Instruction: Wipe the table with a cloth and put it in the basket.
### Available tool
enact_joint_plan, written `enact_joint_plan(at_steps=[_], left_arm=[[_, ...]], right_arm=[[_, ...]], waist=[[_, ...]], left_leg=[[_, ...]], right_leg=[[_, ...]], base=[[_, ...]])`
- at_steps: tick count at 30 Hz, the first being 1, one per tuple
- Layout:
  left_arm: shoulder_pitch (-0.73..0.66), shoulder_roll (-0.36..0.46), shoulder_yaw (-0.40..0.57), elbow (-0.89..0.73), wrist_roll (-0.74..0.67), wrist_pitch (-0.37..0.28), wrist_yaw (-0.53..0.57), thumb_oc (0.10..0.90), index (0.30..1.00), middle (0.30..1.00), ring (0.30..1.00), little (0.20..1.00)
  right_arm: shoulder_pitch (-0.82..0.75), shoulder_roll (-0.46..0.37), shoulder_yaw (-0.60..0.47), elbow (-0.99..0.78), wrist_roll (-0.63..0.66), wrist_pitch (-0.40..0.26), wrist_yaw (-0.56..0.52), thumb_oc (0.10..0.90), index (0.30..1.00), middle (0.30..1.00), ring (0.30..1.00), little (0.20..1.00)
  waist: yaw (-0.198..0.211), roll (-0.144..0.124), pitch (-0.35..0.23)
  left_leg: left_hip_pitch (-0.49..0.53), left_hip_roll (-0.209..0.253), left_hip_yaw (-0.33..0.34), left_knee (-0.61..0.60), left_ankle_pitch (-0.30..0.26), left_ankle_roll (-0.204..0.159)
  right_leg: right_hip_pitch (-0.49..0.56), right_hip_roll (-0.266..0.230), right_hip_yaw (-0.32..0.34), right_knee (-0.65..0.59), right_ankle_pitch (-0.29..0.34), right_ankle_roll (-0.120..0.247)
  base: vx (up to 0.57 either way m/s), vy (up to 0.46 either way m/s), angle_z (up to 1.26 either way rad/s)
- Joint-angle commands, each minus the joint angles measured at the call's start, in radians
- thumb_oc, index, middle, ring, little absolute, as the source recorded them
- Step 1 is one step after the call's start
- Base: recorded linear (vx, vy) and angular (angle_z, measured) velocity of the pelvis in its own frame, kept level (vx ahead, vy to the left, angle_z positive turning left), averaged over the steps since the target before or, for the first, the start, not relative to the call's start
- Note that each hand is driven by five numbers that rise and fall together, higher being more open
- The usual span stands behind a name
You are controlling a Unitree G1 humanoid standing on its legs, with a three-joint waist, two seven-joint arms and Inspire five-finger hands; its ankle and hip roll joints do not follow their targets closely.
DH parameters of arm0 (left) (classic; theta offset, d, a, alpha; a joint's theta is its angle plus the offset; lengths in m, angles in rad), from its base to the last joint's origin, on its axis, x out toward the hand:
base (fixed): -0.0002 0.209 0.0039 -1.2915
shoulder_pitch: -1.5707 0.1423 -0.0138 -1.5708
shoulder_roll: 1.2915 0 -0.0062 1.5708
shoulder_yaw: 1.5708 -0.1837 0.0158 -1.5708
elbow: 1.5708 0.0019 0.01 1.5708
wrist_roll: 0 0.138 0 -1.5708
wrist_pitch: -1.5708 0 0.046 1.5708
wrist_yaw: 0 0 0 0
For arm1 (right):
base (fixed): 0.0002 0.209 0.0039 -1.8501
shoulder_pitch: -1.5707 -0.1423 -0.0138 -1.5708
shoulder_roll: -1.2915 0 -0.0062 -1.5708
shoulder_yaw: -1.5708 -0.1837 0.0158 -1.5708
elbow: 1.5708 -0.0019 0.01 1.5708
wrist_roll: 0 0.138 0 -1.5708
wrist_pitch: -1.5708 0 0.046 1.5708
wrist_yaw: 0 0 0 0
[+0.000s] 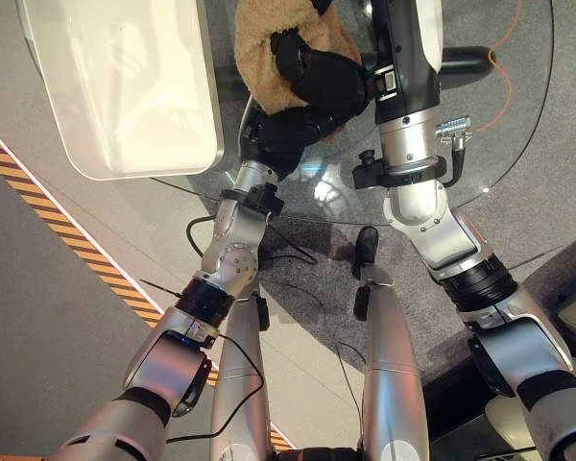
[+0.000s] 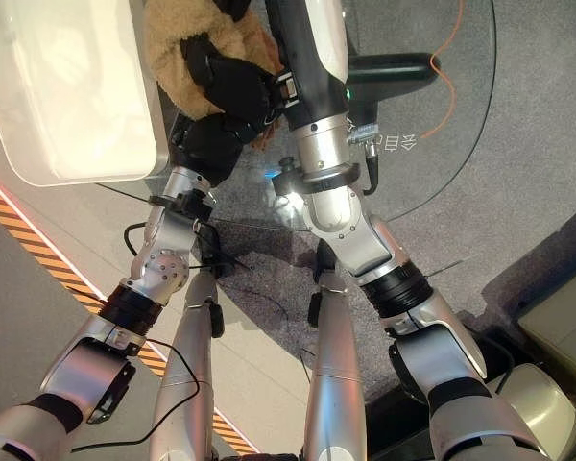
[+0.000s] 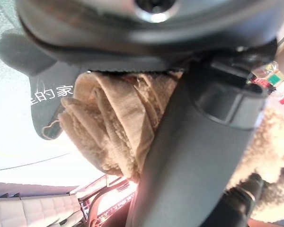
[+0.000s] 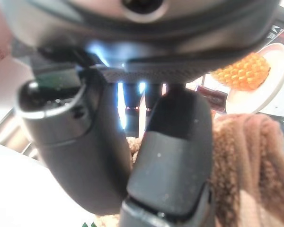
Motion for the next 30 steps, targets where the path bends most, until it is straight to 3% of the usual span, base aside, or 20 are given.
enact_joint_plan(at_steps=[1, 11, 18, 30], left_arm=[[-0.119, -0.010, 0.031, -0.084, -0.019, -0.128, -0.111, 0.100, 0.300, 0.300, 0.300, 0.200], [-0.129, 0.004, 0.031, -0.069, -0.032, -0.135, -0.114, 0.100, 0.300, 0.300, 0.300, 0.200], [-0.134, 0.022, 0.050, -0.120, 0.005, -0.128, -0.037, 0.100, 0.300, 0.300, 0.300, 0.200], [-0.137, 0.036, 0.071, -0.130, 0.028, -0.124, -0.008, 0.100, 0.300, 0.300, 0.300, 0.200]], right_arm=[[-0.135, 0.000, -0.049, -0.057, -0.056, -0.068, -0.080, 0.800, 0.900, 0.900, 0.900, 0.900], [-0.136, -0.031, -0.061, -0.070, -0.053, -0.045, -0.093, 0.800, 0.900, 0.900, 0.900, 0.900], [-0.140, -0.063, -0.120, -0.261, 0.042, 0.090, -0.001, 0.800, 0.900, 0.900, 0.900, 0.900], [-0.141, -0.085, -0.152, -0.306, 0.042, 0.130, 0.006, 0.800, 0.900, 0.900, 0.900, 0.900]], waist=[[0.013, -0.018, -0.020], [0.009, -0.025, -0.020], [-0.014, -0.044, -0.020], [-0.021, -0.047, -0.020]], left_leg=[[0.060, -0.114, 0.048, 0.030, -0.122, 0.090], [0.054, -0.114, 0.048, 0.034, -0.127, 0.089], [0.053, -0.099, 0.061, 0.037, -0.132, 0.090], [0.049, -0.092, 0.065, 0.041, -0.134, 0.088]], right_leg=[[0.088, 0.128, -0.041, -0.182, 0.073, -0.040], [0.084, 0.130, -0.040, -0.182, 0.075, -0.037], [0.080, 0.148, -0.024, -0.172, 0.069, -0.039], [0.076, 0.150, -0.017, -0.165, 0.065, -0.041]], base=[[0.00, 0.000, 0.00], [0.00, 0.000, 0.00], [0.00, 0.005, 0.00], [0.00, 0.000, 0.00]])
